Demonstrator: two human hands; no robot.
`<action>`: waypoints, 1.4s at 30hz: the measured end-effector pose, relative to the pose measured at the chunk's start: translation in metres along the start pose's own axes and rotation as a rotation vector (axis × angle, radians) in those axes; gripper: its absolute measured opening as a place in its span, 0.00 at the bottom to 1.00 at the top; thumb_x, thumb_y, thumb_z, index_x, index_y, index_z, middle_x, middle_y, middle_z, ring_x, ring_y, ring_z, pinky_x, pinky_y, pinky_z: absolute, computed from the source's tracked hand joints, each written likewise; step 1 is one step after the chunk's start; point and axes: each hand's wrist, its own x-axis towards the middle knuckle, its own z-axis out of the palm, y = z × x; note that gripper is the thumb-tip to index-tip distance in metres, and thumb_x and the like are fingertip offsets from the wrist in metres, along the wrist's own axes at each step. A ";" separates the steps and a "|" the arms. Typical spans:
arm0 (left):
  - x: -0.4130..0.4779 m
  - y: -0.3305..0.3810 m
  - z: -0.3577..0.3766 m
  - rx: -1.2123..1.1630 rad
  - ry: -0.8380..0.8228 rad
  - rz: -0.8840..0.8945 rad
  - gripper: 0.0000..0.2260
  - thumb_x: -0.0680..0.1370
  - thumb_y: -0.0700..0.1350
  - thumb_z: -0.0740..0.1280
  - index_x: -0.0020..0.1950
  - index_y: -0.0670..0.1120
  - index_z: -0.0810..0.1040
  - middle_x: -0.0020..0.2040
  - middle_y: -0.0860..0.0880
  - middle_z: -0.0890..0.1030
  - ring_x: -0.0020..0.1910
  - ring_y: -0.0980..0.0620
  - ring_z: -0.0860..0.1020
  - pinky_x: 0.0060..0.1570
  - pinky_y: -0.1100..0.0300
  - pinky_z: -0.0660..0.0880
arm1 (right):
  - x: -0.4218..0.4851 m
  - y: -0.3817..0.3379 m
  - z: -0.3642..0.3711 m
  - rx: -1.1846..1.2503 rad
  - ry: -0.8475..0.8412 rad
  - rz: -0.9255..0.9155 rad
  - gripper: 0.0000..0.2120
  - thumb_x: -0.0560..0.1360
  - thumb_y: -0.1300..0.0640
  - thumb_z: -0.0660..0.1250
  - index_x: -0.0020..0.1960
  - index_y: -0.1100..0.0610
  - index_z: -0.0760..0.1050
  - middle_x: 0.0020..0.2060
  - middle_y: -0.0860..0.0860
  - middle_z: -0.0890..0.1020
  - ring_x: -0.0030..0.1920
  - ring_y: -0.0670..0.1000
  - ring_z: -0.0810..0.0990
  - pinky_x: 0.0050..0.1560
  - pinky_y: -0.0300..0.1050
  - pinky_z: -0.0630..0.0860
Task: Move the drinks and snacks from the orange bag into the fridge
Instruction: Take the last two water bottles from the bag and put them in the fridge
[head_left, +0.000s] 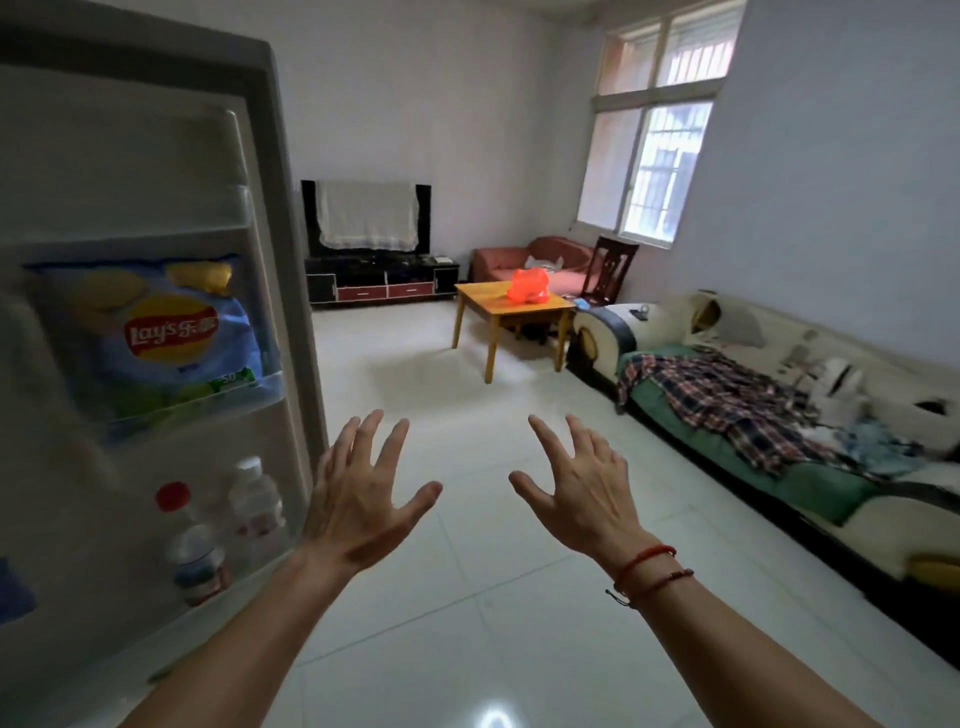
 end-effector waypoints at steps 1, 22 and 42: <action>0.005 0.011 0.005 -0.012 -0.004 0.033 0.38 0.73 0.71 0.54 0.75 0.49 0.66 0.76 0.42 0.64 0.75 0.39 0.63 0.66 0.37 0.66 | -0.005 0.012 -0.004 -0.011 0.010 0.031 0.42 0.70 0.28 0.40 0.81 0.42 0.53 0.78 0.59 0.61 0.75 0.61 0.63 0.71 0.59 0.63; 0.087 0.158 0.071 -0.030 0.050 0.287 0.35 0.74 0.68 0.55 0.74 0.46 0.68 0.73 0.42 0.67 0.72 0.39 0.66 0.60 0.40 0.71 | -0.012 0.177 -0.032 0.013 0.080 0.264 0.35 0.79 0.32 0.55 0.81 0.42 0.50 0.79 0.58 0.57 0.76 0.59 0.60 0.72 0.60 0.63; 0.216 0.181 0.162 0.015 0.040 0.211 0.36 0.75 0.69 0.53 0.75 0.46 0.66 0.74 0.44 0.66 0.73 0.41 0.64 0.64 0.41 0.68 | 0.135 0.260 0.016 0.053 0.041 0.191 0.34 0.79 0.34 0.56 0.81 0.44 0.51 0.79 0.59 0.59 0.77 0.59 0.61 0.72 0.59 0.63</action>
